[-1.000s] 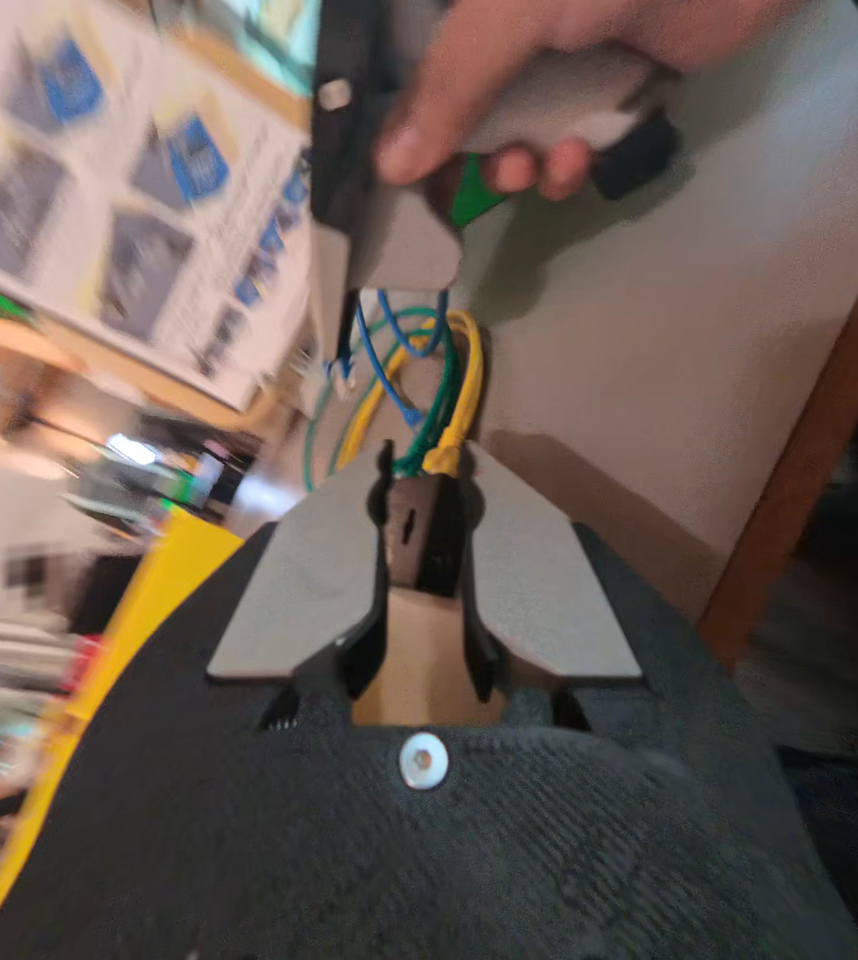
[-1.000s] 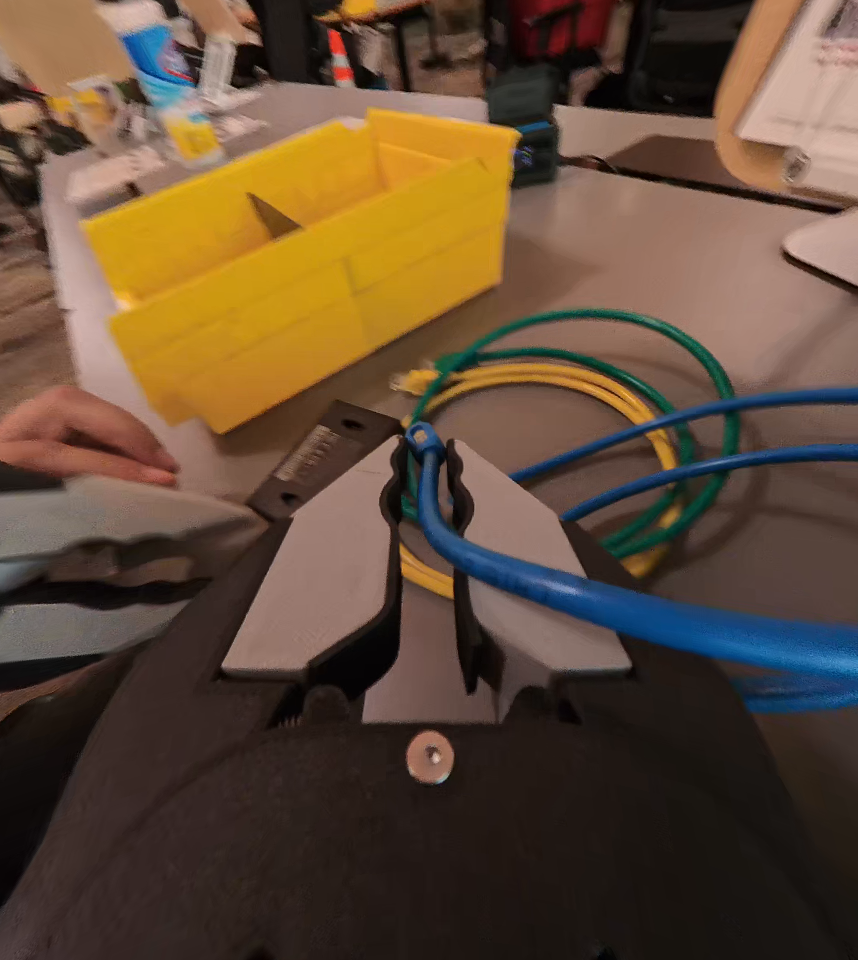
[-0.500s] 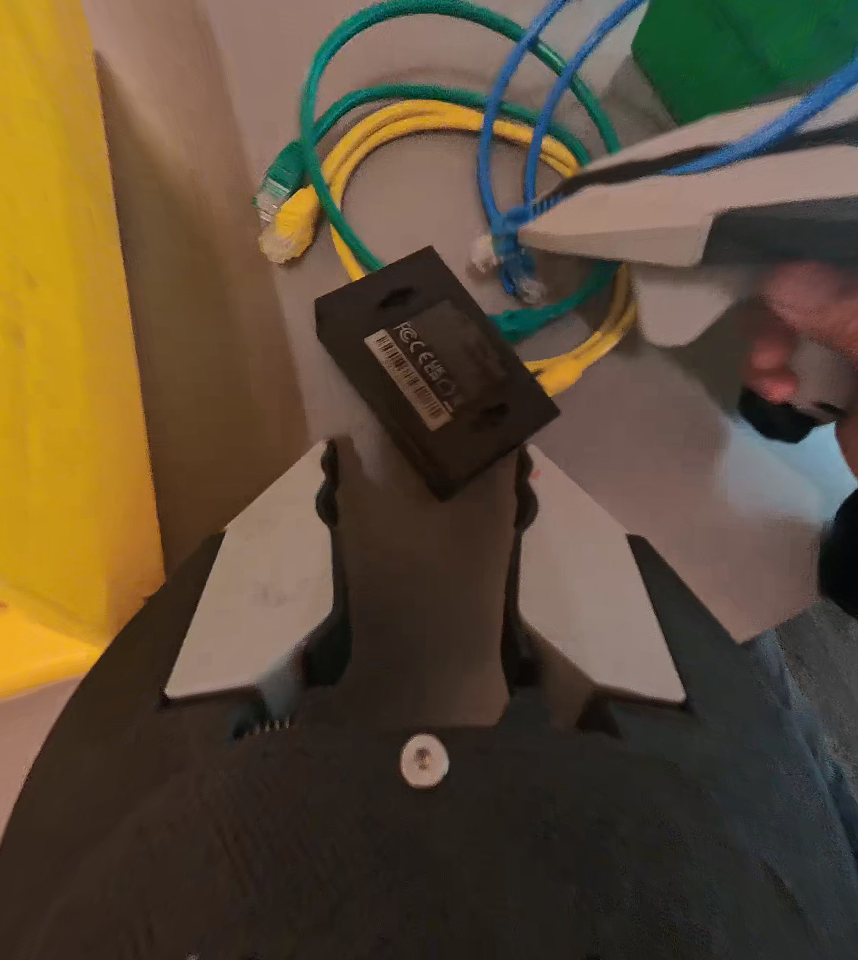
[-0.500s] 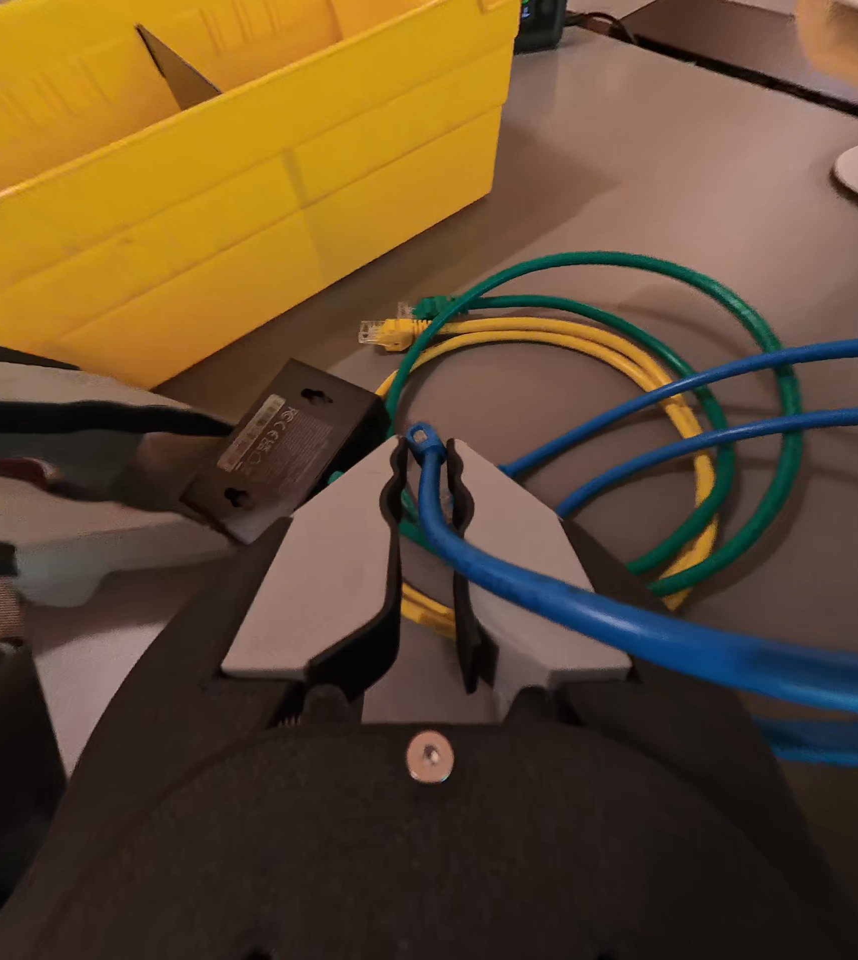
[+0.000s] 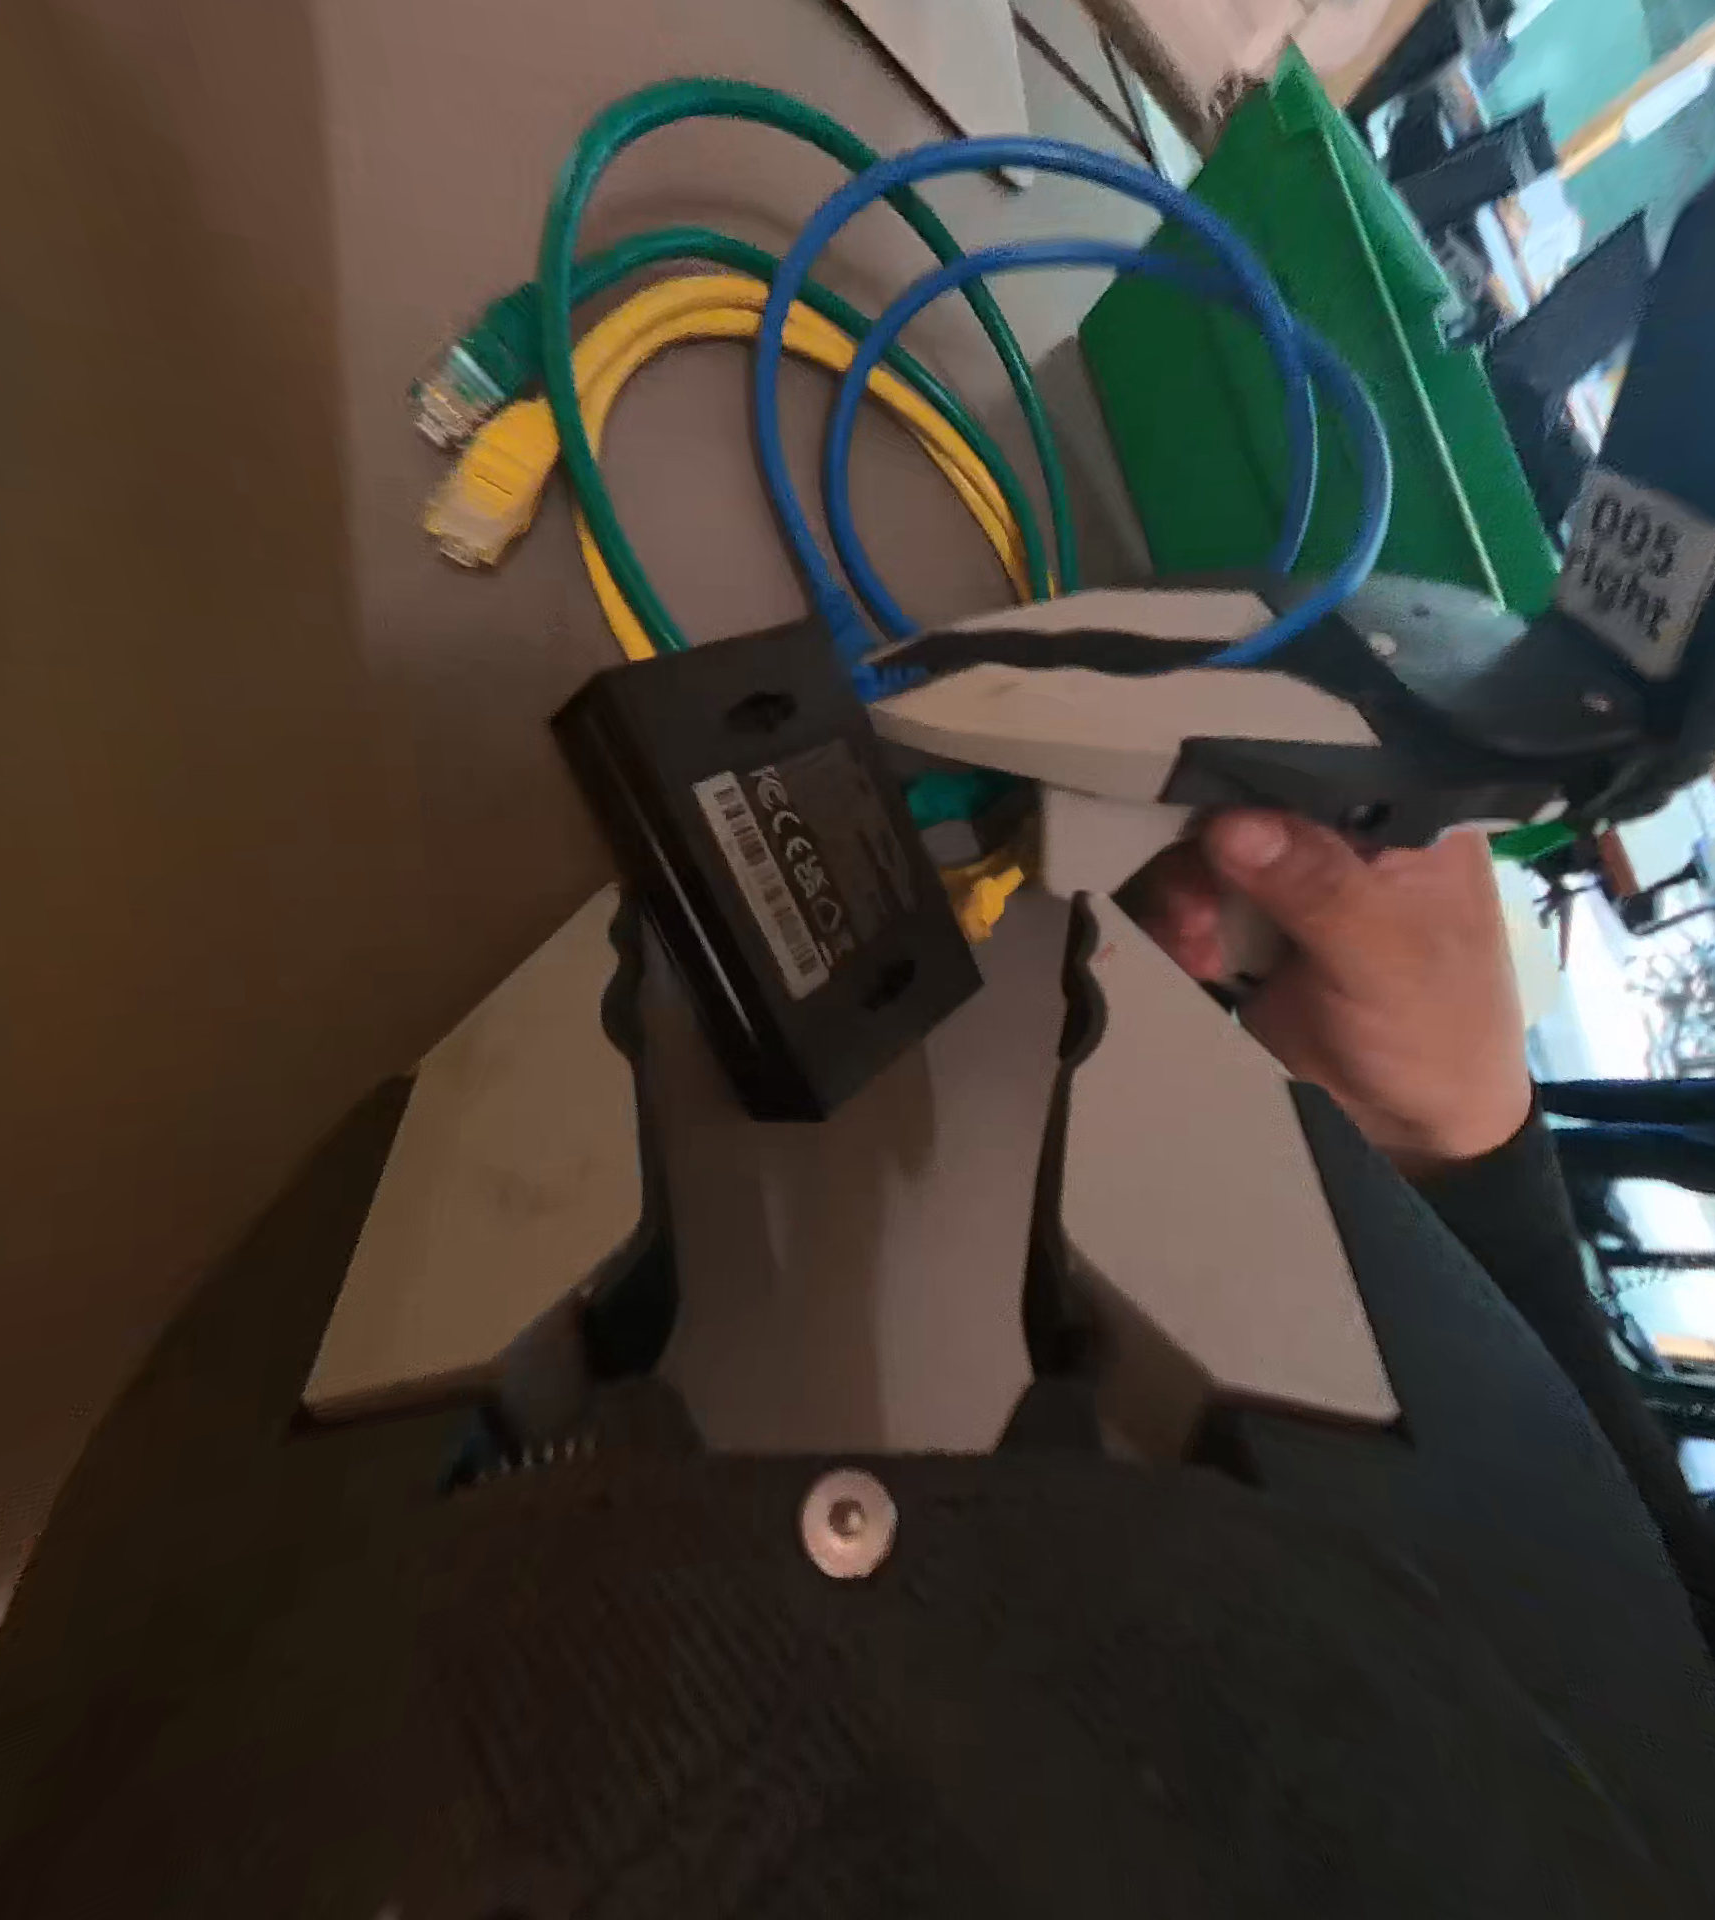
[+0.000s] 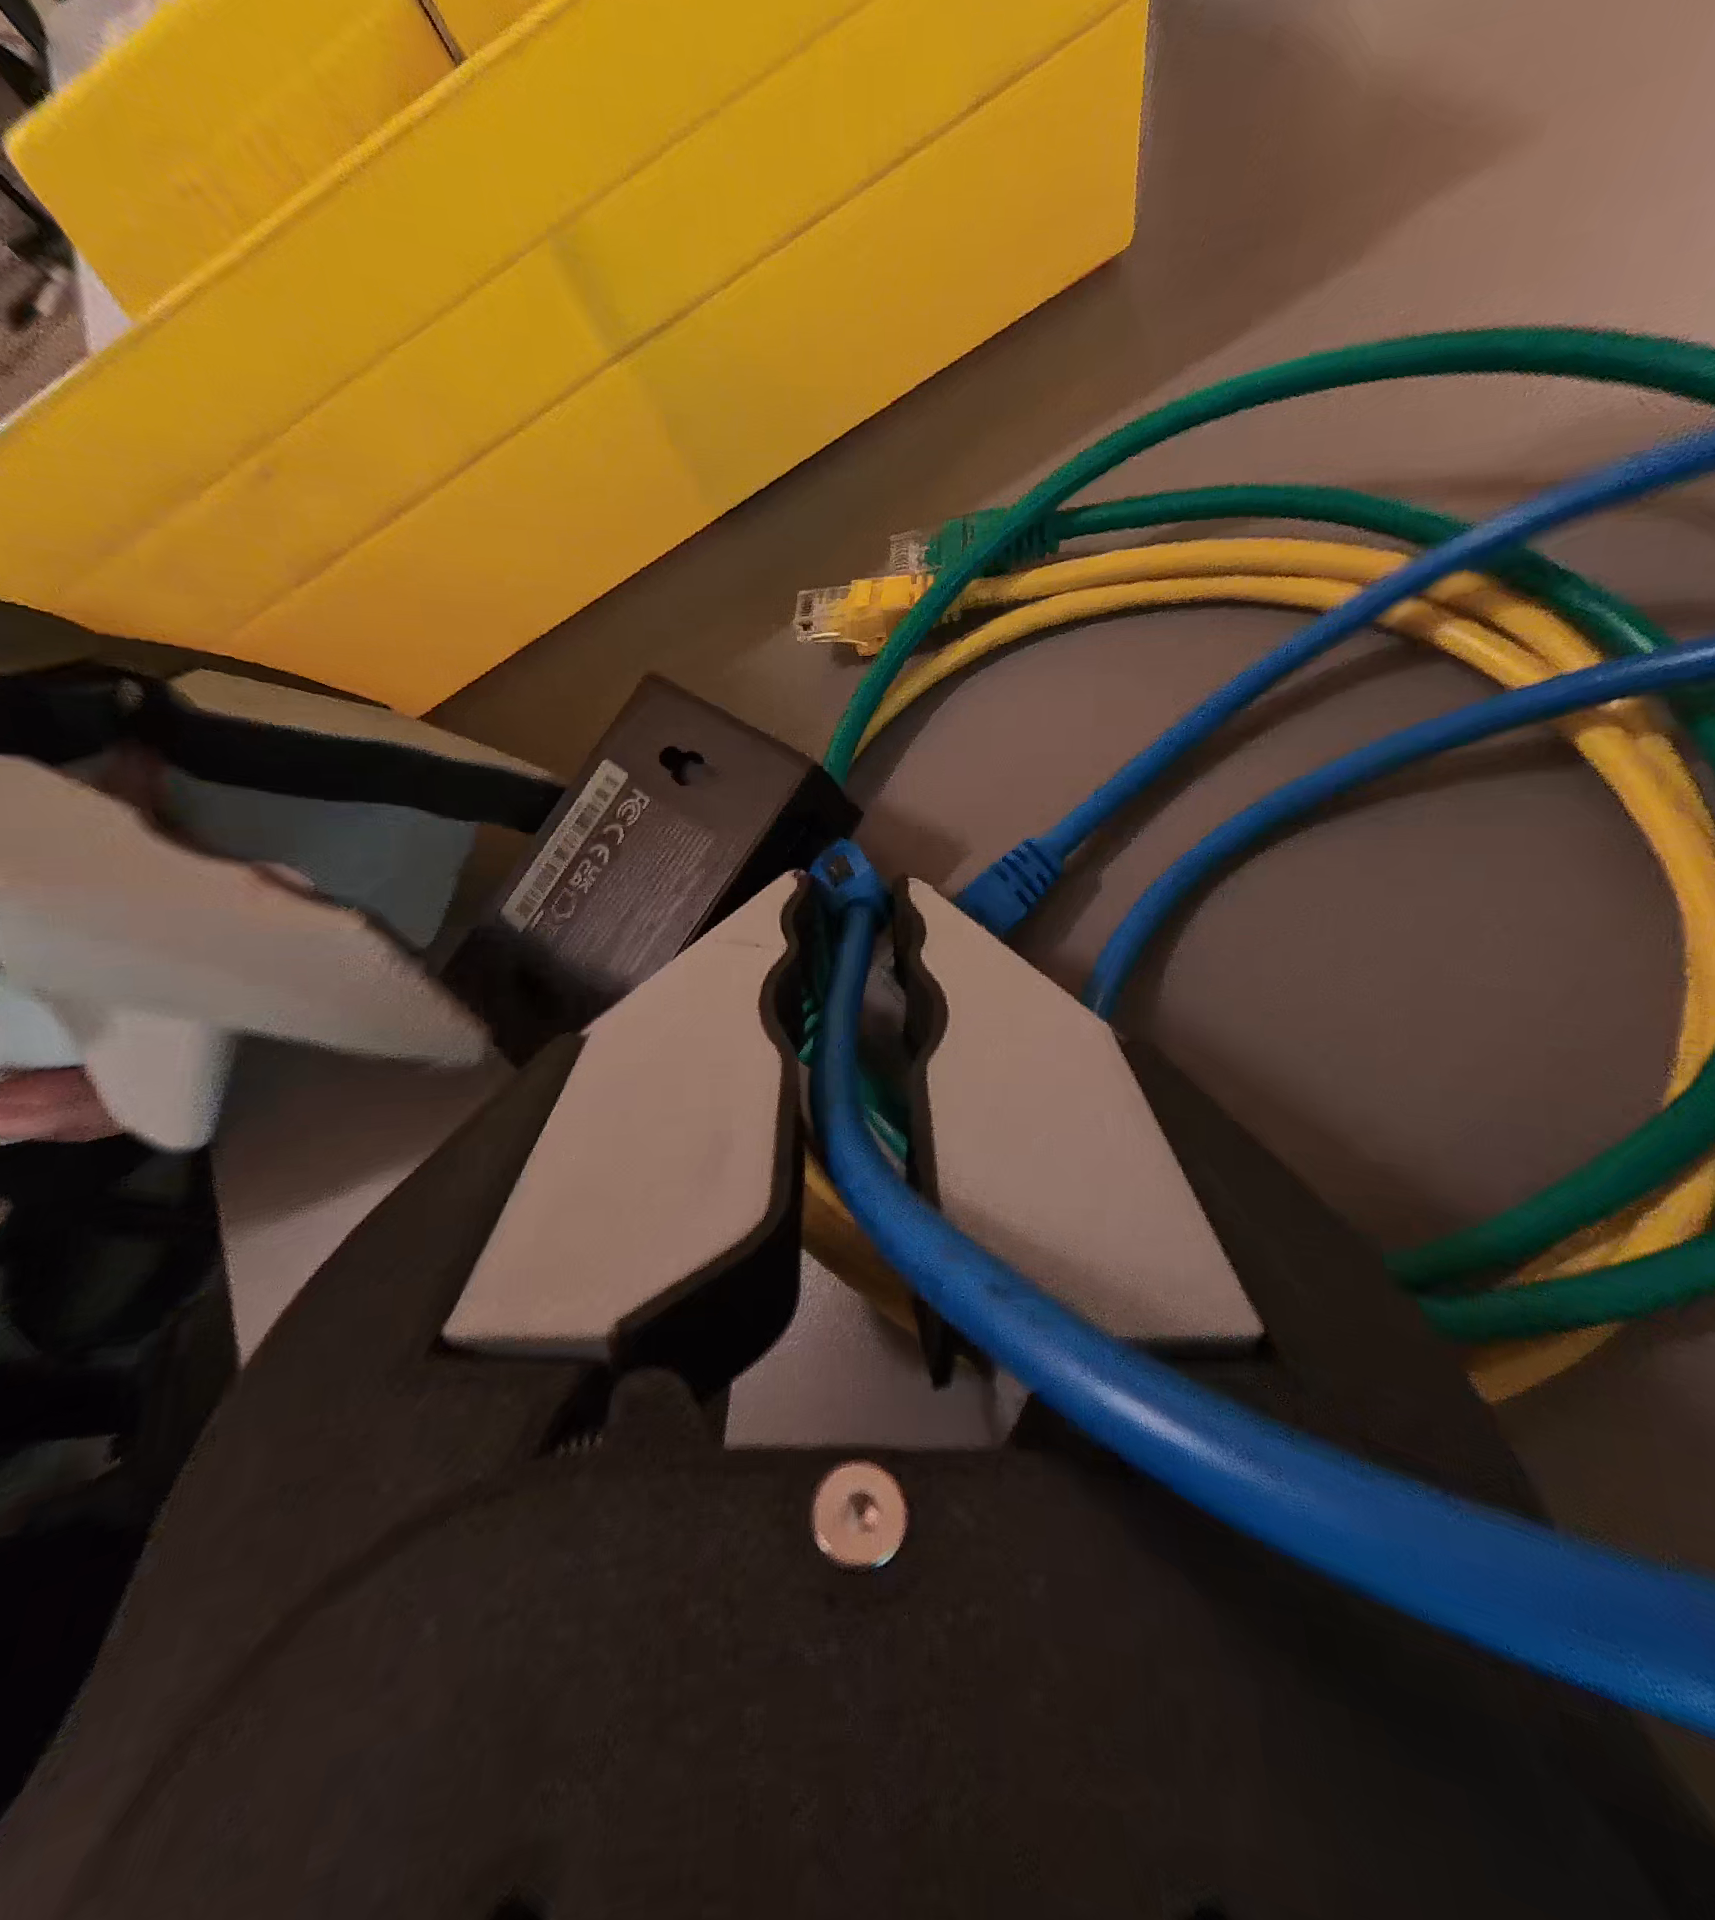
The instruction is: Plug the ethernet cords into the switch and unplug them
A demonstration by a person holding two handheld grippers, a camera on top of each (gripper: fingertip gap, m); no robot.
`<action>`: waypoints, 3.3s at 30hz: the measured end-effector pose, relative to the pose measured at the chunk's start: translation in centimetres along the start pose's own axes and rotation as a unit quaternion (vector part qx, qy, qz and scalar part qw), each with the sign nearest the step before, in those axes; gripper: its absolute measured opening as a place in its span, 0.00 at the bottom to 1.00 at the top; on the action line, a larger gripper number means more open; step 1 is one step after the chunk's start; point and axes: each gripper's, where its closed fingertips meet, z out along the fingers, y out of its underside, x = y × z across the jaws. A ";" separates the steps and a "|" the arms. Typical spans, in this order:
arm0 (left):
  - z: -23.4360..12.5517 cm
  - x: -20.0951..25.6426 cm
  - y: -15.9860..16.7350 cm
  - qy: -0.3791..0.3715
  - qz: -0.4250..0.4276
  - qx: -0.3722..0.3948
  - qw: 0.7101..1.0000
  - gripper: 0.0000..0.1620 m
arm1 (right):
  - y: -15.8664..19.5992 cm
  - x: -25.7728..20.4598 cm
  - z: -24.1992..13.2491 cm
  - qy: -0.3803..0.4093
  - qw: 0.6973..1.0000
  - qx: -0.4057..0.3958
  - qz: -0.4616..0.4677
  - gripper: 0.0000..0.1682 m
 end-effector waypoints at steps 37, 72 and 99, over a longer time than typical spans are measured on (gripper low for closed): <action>-1.4 4.7 -0.2 0.165 0.112 0.045 0.979 0.19 | -2.5 -5.1 -4.6 -0.203 0.971 0.129 0.005 0.07; -3.8 3.2 4.8 0.072 0.526 -0.051 0.846 0.21 | 0.8 -1.7 -5.1 -0.059 0.989 0.055 -0.120 0.29; -2.5 5.3 3.5 0.081 0.279 -0.016 0.957 0.17 | 1.3 -4.1 -13.5 0.032 0.996 -0.077 -0.034 0.44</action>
